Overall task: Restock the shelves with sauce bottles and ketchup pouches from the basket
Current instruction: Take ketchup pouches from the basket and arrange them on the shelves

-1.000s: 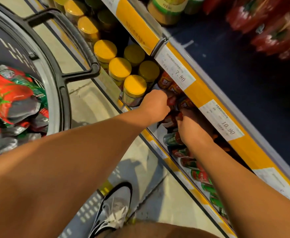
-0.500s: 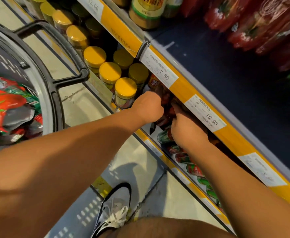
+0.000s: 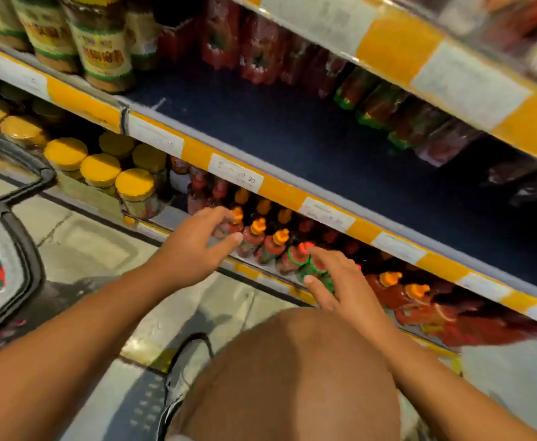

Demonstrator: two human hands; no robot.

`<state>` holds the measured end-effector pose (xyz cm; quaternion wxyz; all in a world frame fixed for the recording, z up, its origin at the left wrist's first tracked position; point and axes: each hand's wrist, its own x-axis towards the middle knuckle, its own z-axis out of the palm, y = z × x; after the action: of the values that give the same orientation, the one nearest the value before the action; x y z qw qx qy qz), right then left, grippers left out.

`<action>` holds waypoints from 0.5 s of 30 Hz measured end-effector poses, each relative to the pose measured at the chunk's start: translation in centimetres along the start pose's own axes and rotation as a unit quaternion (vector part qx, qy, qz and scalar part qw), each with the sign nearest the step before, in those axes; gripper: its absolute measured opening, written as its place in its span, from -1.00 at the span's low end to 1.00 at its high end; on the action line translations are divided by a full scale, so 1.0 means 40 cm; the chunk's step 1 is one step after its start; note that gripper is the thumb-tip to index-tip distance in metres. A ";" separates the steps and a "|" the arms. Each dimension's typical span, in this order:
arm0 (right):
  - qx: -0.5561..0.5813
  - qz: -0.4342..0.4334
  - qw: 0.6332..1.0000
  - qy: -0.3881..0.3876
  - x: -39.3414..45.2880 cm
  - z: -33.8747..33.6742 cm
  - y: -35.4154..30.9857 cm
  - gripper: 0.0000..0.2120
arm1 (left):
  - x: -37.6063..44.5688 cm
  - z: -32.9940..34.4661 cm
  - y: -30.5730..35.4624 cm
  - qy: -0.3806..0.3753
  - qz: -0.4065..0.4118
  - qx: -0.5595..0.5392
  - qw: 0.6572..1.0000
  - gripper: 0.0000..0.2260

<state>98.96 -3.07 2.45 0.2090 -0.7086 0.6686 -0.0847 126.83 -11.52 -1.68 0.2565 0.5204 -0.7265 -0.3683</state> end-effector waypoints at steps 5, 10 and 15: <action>0.056 0.111 0.991 0.056 -0.256 -0.148 0.101 -0.57 | -0.002 -0.009 0.274 -0.110 0.117 0.020 0.987 -0.74; 0.118 0.200 0.958 0.170 -0.579 -0.290 0.201 -0.64 | -0.035 0.036 0.604 -0.203 0.229 0.052 0.950 -0.79; 0.153 0.318 0.894 0.276 -0.929 -0.356 0.344 -0.69 | -0.120 0.191 0.913 -0.314 0.334 0.109 0.882 -0.62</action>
<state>77.34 30.58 15.52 0.1371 -0.3651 0.8680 -0.3072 101.91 1.89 23.11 0.0640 0.1290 -0.9353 -0.3231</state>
